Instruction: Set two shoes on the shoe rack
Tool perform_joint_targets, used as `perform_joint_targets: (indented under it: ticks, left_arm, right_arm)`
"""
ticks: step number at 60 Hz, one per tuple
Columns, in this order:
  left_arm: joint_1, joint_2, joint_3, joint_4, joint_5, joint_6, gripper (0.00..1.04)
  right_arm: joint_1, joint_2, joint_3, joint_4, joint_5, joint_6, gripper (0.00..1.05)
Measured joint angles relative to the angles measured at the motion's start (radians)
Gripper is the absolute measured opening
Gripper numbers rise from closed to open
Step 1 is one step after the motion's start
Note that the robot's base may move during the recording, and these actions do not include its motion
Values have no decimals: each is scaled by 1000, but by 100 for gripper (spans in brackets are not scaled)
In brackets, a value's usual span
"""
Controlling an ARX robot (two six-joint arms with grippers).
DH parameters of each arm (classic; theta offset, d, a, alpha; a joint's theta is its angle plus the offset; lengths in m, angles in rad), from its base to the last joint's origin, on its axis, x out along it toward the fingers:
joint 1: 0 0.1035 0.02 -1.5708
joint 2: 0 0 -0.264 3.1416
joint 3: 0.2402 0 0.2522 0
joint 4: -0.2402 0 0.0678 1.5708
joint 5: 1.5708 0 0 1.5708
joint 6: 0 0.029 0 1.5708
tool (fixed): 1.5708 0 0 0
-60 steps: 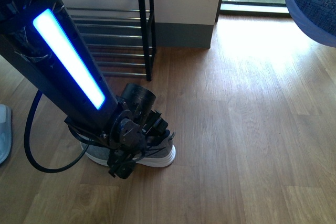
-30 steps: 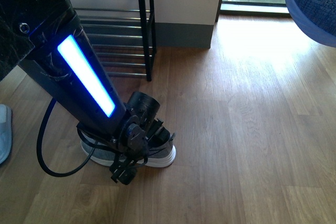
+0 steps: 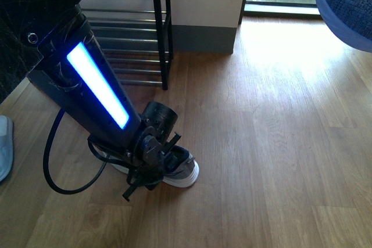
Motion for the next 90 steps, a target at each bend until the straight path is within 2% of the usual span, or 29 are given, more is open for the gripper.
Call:
perform_joint_targets:
  ticks: [3, 12, 25, 48, 61, 77, 90]
  left_arm:
    - [-1, -6, -13, 1, -16, 32, 2]
    - [-3, -48, -81, -5, -77, 148, 2]
    - [10, -193, -263, 77, -151, 303, 2]
    - [31, -678, -665, 265, -247, 522, 2]
    - [33, -971, -913, 293, -266, 548, 2]
    - [20, -1363, -1168, 211, -371, 574, 2]
    - [-54, -1706, -1288, 14, -487, 591, 2]
  right_arm:
    - [0, 0, 0, 0, 0, 0, 1]
    - [0, 0, 0, 0, 0, 0, 1]
    - [0, 0, 0, 0, 0, 0, 1]
    - [0, 0, 0, 0, 0, 0, 1]
    - [0, 0, 0, 0, 0, 0, 1]
    - [0, 0, 0, 0, 0, 0, 1]
    - [0, 0, 0, 0, 0, 0, 1]
